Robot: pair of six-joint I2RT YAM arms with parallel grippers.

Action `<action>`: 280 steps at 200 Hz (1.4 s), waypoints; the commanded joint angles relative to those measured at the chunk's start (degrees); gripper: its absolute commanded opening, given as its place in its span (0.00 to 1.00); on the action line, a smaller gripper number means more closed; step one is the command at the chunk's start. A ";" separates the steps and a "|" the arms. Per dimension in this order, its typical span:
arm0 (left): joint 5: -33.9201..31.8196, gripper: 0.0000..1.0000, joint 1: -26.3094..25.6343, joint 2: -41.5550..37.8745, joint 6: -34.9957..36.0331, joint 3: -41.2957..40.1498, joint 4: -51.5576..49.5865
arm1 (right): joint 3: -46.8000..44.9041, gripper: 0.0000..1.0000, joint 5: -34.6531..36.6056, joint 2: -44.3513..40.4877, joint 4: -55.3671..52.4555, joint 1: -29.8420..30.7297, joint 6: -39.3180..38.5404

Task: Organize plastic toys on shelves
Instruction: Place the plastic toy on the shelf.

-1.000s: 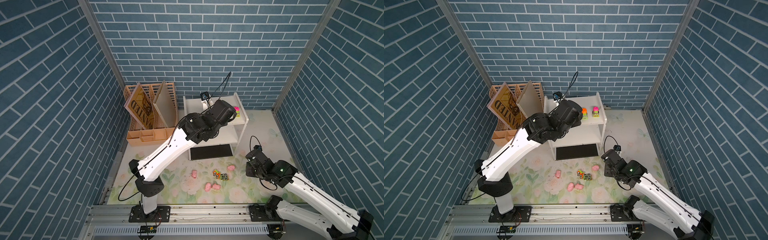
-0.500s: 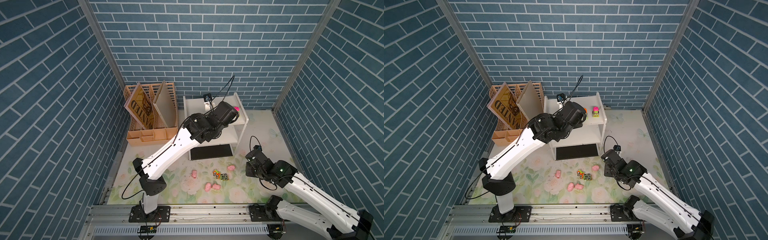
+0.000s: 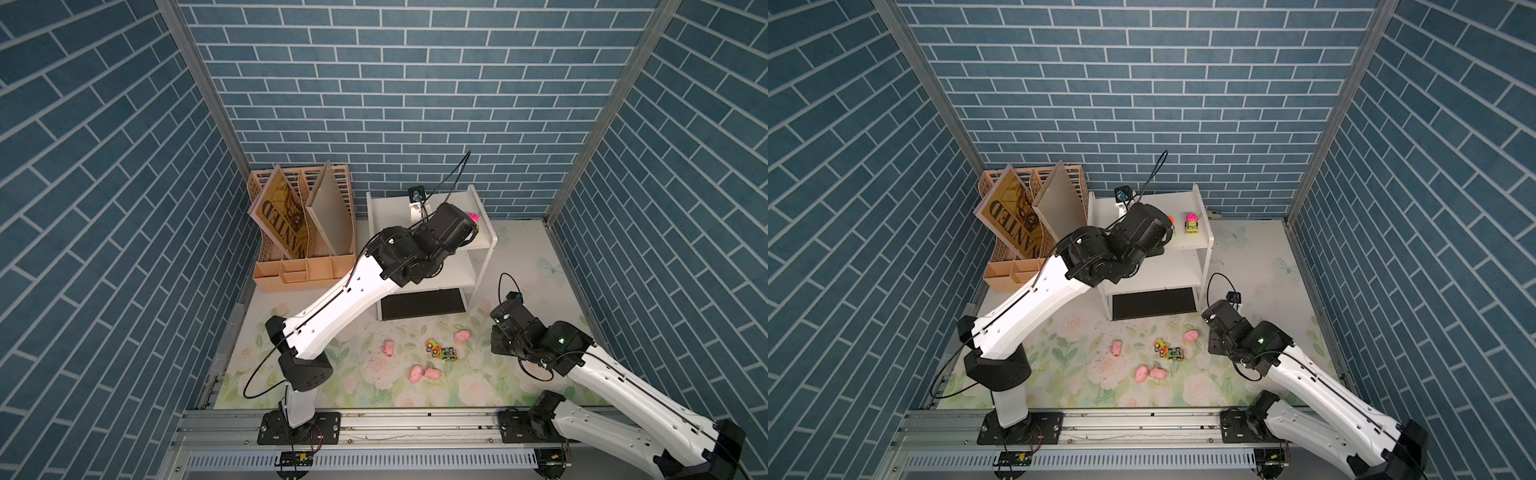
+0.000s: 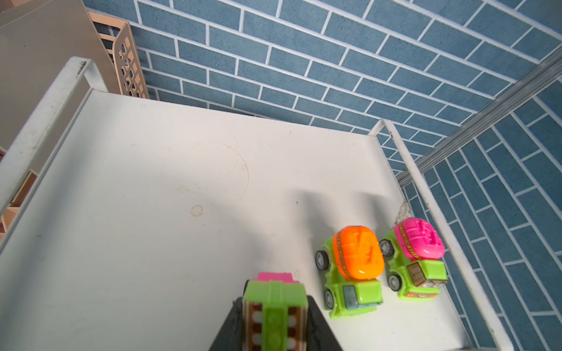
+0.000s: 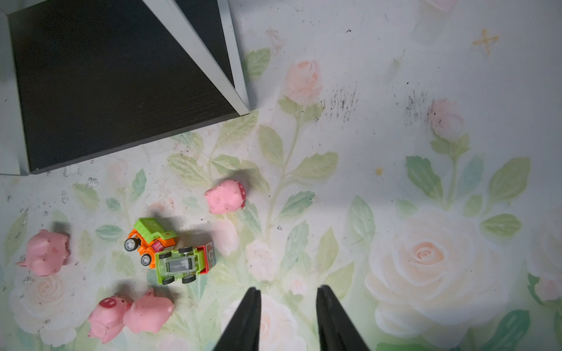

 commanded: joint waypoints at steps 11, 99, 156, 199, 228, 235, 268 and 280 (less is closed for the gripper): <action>-0.46 0.37 0.46 0.53 1.32 -0.49 -0.38 | -0.56 0.35 0.08 0.35 0.29 -0.30 -1.28; 0.94 0.37 0.42 1.47 3.03 -0.51 1.85 | -0.24 0.35 -0.18 0.48 0.29 -0.30 -1.62; 0.81 0.41 0.65 2.44 3.39 -0.51 1.58 | 0.21 0.35 -0.04 0.90 0.22 -0.30 -2.05; -0.57 0.23 0.95 2.63 3.22 -0.59 1.10 | 0.45 0.34 -0.06 1.11 0.41 -0.30 -2.24; -1.71 0.18 1.19 2.63 2.98 -0.60 0.65 | 0.41 0.35 -0.14 1.47 0.53 -0.30 -2.33; -2.10 0.18 1.25 2.60 2.78 -0.59 0.52 | 0.31 0.35 -0.18 1.48 0.65 -0.30 -2.41; -3.40 0.20 1.19 2.55 2.58 -0.42 -0.15 | 0.14 0.35 -0.23 1.79 0.89 -0.30 -2.59; -2.98 0.23 1.18 2.37 2.67 -0.20 -0.07 | 0.16 0.35 -0.22 2.00 1.02 -0.25 -2.68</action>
